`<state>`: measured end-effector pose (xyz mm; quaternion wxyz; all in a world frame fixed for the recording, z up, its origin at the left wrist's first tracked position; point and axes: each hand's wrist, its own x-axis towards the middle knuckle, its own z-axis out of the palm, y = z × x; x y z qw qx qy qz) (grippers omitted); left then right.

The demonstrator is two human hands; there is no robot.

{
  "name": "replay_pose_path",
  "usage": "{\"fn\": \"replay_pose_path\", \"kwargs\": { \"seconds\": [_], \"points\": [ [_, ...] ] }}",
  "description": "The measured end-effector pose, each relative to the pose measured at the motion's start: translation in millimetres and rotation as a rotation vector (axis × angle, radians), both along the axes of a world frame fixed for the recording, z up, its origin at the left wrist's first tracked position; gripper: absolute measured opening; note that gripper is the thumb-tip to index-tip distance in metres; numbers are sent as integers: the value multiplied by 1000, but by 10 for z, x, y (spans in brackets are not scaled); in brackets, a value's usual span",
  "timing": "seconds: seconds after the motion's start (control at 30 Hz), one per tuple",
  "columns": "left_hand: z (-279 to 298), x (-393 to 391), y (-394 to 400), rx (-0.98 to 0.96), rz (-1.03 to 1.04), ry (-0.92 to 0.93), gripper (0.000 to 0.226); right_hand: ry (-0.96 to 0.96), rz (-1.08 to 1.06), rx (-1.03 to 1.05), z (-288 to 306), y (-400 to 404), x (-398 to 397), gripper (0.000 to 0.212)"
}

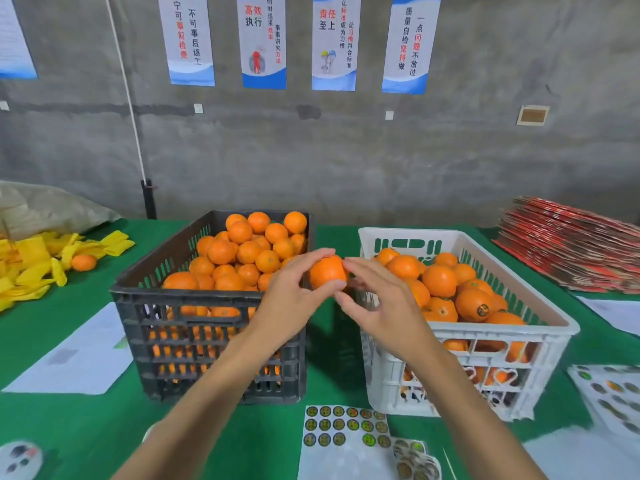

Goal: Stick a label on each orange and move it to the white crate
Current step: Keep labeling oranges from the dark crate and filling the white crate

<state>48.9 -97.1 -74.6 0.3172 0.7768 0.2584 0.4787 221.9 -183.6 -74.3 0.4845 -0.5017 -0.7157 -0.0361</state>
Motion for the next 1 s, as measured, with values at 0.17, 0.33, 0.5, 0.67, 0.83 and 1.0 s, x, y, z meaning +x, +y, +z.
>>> {"fn": "replay_pose_path", "kwargs": {
  "seconds": [0.17, 0.33, 0.5, 0.67, 0.83, 1.0],
  "points": [
    [-656, 8, -404, -220, -114, -114, 53, 249, 142, -153, -562, -380, 84, 53],
    [-1493, 94, -521, -570, -128, -145, 44, 278, 67, -444, -1201, -484, 131, 52],
    [-1957, 125, -576, -629, -12, -107, 34, 329, 37, -620, -1652, -481, 99, 53],
    [-2220, 114, -643, -672, 43, -136, 32, 276, 66, -708, -1936, -563, 36, 83],
    [-2280, 57, -570, -746, 63, -223, 51, 201, 89, -728, -2048, -551, 134, 74],
    [-2314, -2, -522, -848, 56, -346, 53, -46, 157, -731, -2046, -457, 119, 48]
  ]
}}
